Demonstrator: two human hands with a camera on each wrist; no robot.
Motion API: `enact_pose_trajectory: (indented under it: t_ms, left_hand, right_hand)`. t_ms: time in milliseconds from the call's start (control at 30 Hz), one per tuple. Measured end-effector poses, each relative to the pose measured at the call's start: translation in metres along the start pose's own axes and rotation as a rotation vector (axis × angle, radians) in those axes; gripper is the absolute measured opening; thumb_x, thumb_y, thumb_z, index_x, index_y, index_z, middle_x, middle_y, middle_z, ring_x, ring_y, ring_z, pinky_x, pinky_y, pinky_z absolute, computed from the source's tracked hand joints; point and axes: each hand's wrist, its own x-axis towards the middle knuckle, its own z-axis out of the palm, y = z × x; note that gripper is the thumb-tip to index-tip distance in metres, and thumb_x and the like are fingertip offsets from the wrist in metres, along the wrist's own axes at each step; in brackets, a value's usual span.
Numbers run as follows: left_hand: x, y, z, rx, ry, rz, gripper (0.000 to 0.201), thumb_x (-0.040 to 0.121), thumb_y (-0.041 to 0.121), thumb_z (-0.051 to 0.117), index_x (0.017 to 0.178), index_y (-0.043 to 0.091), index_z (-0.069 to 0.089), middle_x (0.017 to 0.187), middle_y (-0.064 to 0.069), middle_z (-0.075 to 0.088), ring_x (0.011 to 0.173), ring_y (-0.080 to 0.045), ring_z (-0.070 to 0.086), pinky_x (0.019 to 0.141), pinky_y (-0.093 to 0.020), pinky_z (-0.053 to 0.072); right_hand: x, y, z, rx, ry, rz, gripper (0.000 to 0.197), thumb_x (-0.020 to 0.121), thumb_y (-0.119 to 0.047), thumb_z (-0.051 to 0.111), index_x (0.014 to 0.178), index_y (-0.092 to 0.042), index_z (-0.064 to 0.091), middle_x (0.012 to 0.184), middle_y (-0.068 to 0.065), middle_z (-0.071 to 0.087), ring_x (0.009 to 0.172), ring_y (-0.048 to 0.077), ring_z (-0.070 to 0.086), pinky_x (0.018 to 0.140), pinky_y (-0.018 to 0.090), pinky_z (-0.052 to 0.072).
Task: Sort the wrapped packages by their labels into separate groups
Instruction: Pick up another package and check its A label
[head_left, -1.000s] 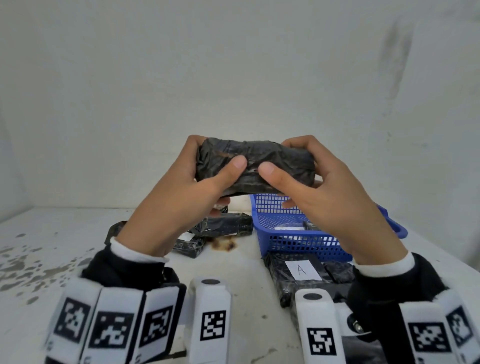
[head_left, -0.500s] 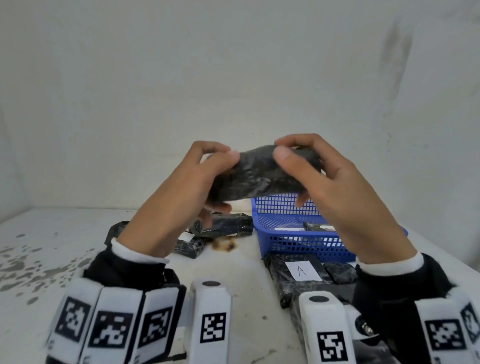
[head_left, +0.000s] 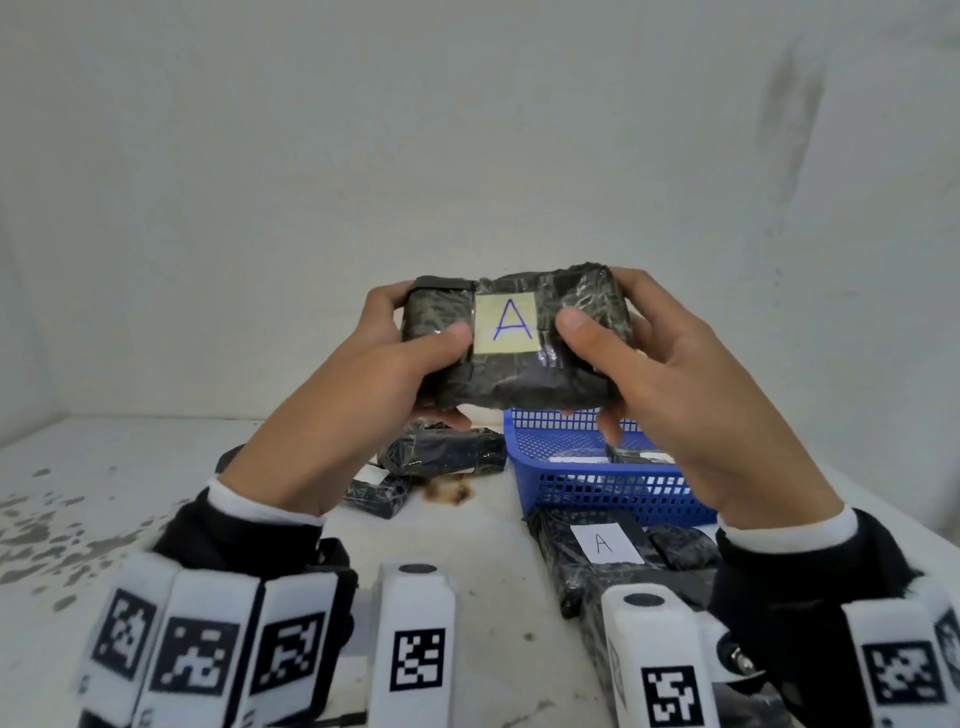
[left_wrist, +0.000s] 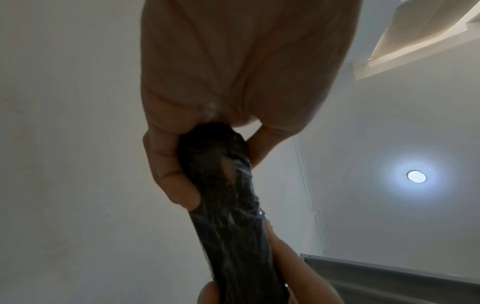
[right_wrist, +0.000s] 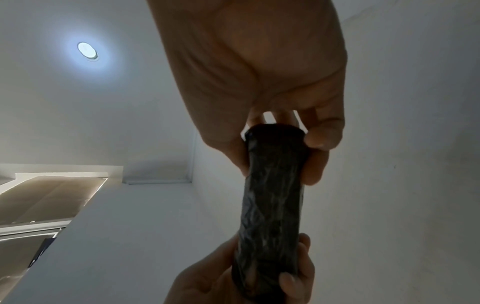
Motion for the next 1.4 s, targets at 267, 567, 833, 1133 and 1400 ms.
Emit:
enact_pose_trajectory:
  t_ms: [267,567,833,1133,1400]
  left_hand:
    - [-0.002,-0.002,0.0,0.123,0.028,0.008,0.036,0.095,0.022,0.055,0.129,0.023,0.044,0.102,-0.005,0.072,0.075,-0.015,0.069,0.061,-0.034,0.059]
    - [-0.006,-0.001,0.007,0.161,0.011,0.025,0.037,0.09,0.026,0.062,0.123,0.027,0.046,0.099,-0.001,0.07,0.077,-0.022,0.071,0.066,-0.04,0.06]
    - [-0.001,-0.006,-0.002,0.26,0.091,0.003,0.041,0.086,0.054,0.063,0.117,0.031,0.052,0.101,0.006,0.07,0.081,-0.016,0.072,0.069,-0.035,0.056]
    - [-0.006,0.004,-0.006,0.158,0.05,-0.001,0.064,0.073,0.049,0.063,0.129,0.023,0.044,0.109,-0.003,0.068,0.086,-0.017,0.073,0.064,-0.03,0.06]
    - [-0.005,0.007,-0.005,0.042,0.059,-0.015,0.019,0.095,0.021,0.053,0.111,0.013,0.054,0.094,-0.002,0.061,0.085,-0.025,0.066,0.065,-0.042,0.061]
  right_hand:
    - [0.0,0.0,0.0,-0.015,0.033,0.01,0.026,0.09,-0.05,0.063,0.089,-0.024,0.065,0.083,0.002,0.071,0.059,0.019,0.058,0.049,0.031,0.046]
    - [-0.002,-0.002,0.002,-0.003,-0.014,-0.028,0.025,0.082,-0.035,0.076,0.09,-0.023,0.057,0.064,-0.016,0.064,0.054,-0.001,0.06,0.046,0.01,0.041]
    - [-0.003,0.001,0.003,-0.154,-0.057,-0.05,0.047,0.084,-0.042,0.072,0.119,-0.045,0.041,0.089,-0.019,0.068,0.06,0.0,0.066,0.056,0.012,0.046]
    - [-0.001,0.0,0.004,-0.094,-0.053,-0.04,0.057,0.07,-0.067,0.059,0.122,-0.044,0.055,0.106,-0.017,0.071,0.075,-0.004,0.065,0.065,0.019,0.051]
    - [0.001,0.001,0.003,0.054,-0.116,-0.011,0.026,0.096,-0.041,0.061,0.12,-0.032,0.064,0.114,-0.009,0.073,0.112,0.011,0.067,0.105,0.043,0.048]
